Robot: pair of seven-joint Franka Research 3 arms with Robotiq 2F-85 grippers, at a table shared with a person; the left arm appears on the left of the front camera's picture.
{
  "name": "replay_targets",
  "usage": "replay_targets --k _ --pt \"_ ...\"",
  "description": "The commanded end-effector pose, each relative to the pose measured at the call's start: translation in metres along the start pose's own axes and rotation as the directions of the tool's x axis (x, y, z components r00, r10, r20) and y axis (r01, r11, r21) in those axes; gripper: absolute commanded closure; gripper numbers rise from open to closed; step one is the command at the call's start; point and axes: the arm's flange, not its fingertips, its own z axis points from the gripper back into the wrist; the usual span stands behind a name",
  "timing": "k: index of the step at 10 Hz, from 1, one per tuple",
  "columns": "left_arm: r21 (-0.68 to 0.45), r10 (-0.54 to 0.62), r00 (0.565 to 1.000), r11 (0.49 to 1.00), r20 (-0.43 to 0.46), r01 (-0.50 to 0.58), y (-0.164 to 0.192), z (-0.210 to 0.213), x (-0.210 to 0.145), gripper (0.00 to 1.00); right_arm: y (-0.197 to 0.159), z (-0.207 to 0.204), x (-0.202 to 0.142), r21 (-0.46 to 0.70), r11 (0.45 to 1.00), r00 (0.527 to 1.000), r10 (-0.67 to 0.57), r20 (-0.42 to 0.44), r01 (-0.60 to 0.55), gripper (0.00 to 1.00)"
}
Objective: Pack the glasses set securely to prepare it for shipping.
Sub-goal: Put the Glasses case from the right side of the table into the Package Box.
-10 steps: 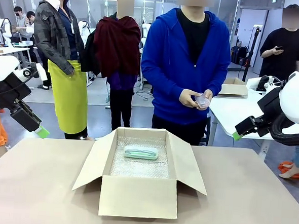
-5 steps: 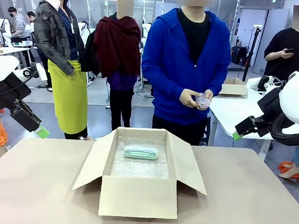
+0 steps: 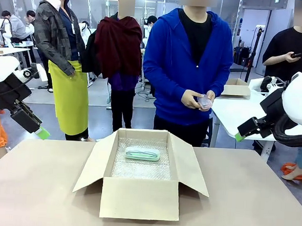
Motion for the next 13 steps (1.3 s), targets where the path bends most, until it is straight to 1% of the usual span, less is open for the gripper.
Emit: replay_targets --k 1,13 --pt "-0.009 0.004 1.0 1.0 0.018 -0.004 0.0 0.0022 0.0007 0.0 0.0022 -0.0012 0.0003 -0.01 1.0 1.0 -0.016 0.001 0.016 0.0" --pt "-0.009 0.004 1.0 1.0 0.018 -0.004 0.0 0.0022 0.0007 0.0 0.0022 -0.0012 0.0003 -0.01 1.0 1.0 -0.016 0.001 0.016 0.0"
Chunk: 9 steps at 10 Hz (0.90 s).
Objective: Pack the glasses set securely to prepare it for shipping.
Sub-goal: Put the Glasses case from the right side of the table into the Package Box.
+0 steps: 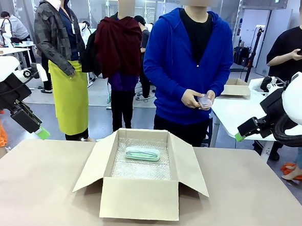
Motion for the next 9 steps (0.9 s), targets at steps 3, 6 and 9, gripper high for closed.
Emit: replay_targets --k 3,6,9 --pt "-0.009 0.004 1.0 1.0 0.018 -0.004 0.0 0.0022 0.0007 0.0 0.0022 -0.0012 0.0003 -0.01 1.0 1.0 -0.016 0.001 0.016 0.0" --pt "-0.009 0.004 1.0 1.0 0.018 -0.004 0.0 0.0022 0.0007 0.0 0.0022 -0.0012 0.0003 -0.01 1.0 1.0 -0.016 0.001 0.016 0.0" --pt "-0.009 0.004 1.0 1.0 0.018 -0.004 0.0 0.0022 0.0007 0.0 0.0022 -0.0012 0.0003 -0.01 1.0 1.0 -0.016 0.001 0.016 0.0"
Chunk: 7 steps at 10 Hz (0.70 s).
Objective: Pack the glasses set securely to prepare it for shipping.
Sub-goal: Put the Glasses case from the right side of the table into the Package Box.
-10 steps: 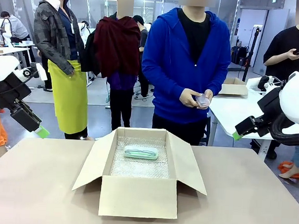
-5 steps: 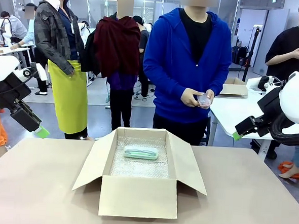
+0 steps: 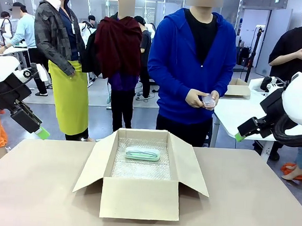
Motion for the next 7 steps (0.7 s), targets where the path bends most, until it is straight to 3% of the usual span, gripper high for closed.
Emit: replay_targets --k 1,7 --pt "-0.009 0.004 1.0 1.0 0.018 -0.004 0.0 0.0022 0.0007 0.0 0.0022 -0.0012 0.0003 -0.009 1.0 1.0 -0.016 0.001 0.016 0.0" --pt "-0.009 0.004 1.0 1.0 0.018 -0.004 0.0 0.0022 0.0007 0.0 0.0022 -0.0012 0.0003 -0.009 1.0 1.0 -0.016 0.001 0.016 0.0"
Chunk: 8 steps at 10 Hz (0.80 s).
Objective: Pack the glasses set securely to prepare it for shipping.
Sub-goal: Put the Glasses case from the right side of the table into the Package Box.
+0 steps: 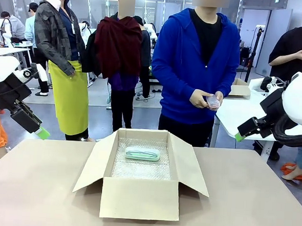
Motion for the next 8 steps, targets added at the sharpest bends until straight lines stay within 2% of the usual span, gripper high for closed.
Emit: replay_targets --k 1,8 --pt "-0.009 0.004 1.0 1.0 0.018 -0.004 0.0 0.0022 0.0007 0.0 0.0022 -0.0012 0.0003 -0.009 1.0 1.0 -0.016 0.001 0.016 0.0" --pt "-0.009 0.004 1.0 1.0 0.018 -0.004 0.0 0.0022 0.0007 0.0 0.0022 -0.0012 0.0003 -0.009 1.0 1.0 -0.016 0.001 0.016 0.0"
